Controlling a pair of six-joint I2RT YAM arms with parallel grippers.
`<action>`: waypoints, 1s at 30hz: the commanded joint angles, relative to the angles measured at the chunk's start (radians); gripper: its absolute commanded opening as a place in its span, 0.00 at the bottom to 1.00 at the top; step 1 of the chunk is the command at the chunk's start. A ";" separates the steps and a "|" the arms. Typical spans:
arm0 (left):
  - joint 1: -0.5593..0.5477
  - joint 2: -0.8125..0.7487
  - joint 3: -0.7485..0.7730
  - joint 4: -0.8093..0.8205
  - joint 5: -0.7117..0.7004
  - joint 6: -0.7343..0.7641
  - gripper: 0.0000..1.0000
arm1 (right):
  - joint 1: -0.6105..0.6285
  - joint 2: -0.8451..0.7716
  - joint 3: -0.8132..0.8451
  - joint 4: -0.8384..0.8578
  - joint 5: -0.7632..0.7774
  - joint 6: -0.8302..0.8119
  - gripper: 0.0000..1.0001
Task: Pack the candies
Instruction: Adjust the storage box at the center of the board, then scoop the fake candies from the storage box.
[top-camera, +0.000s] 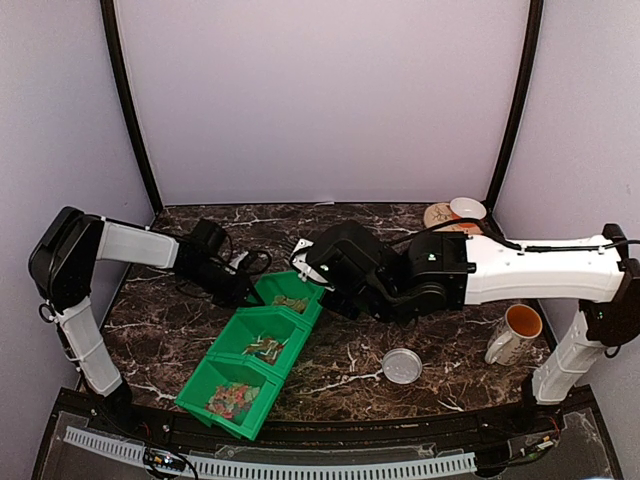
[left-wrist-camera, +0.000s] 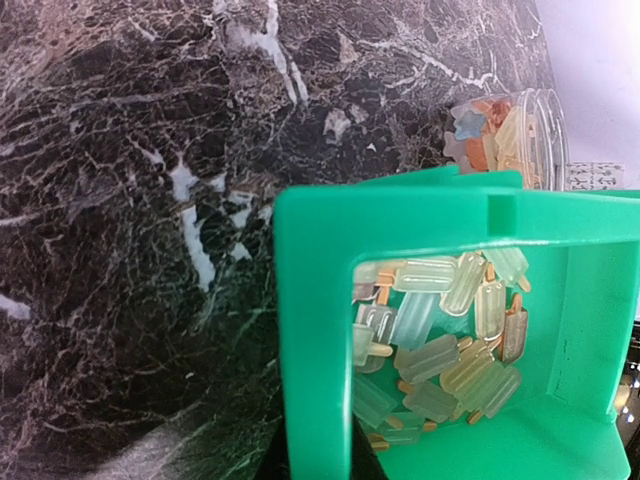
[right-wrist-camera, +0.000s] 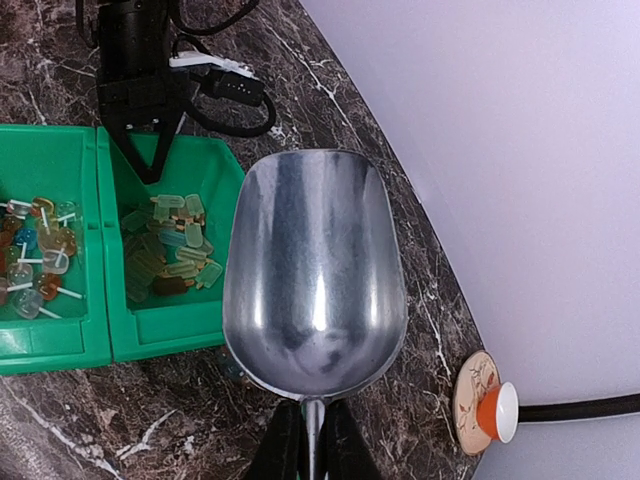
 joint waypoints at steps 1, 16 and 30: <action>-0.001 -0.036 0.051 -0.131 -0.099 -0.007 0.00 | -0.004 -0.026 0.020 -0.028 -0.027 0.022 0.00; -0.047 -0.170 0.089 -0.260 -0.469 0.087 0.00 | -0.010 0.245 0.255 -0.318 -0.073 0.014 0.00; -0.094 -0.183 0.072 -0.246 -0.504 0.123 0.00 | -0.040 0.516 0.518 -0.470 -0.109 -0.064 0.00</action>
